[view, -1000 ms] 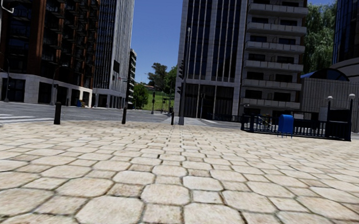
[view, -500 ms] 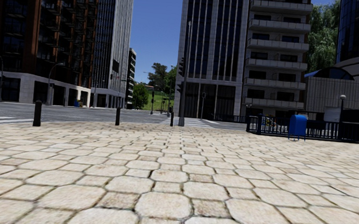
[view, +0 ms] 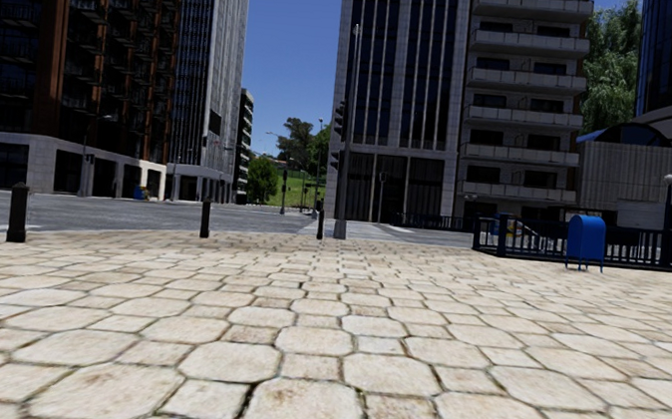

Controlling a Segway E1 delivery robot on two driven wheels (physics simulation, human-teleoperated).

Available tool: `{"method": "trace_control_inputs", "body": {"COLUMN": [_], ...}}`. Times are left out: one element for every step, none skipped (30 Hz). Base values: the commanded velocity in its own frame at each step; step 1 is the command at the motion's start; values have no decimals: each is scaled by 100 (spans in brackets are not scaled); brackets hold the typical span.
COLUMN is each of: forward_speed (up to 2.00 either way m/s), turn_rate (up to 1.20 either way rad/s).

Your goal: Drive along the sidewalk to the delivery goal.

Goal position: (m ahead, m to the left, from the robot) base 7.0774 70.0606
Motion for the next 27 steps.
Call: {"method": "trace_control_inputs", "body": {"forward_speed": [200, 200, 200, 200, 200, 200, 200, 200, 200, 200, 200, 200, 200, 200, 200, 200, 200, 200, 200, 200, 200, 200, 200, 200, 200, 200, 200], "turn_rate": [0, 0, 0, 0, 0, 0, 0, 0, 0, 0, 0, 0, 0, 0, 0, 0, 0, 0, 0, 0, 0, 0, 0, 0, 0, 0, 0]}}
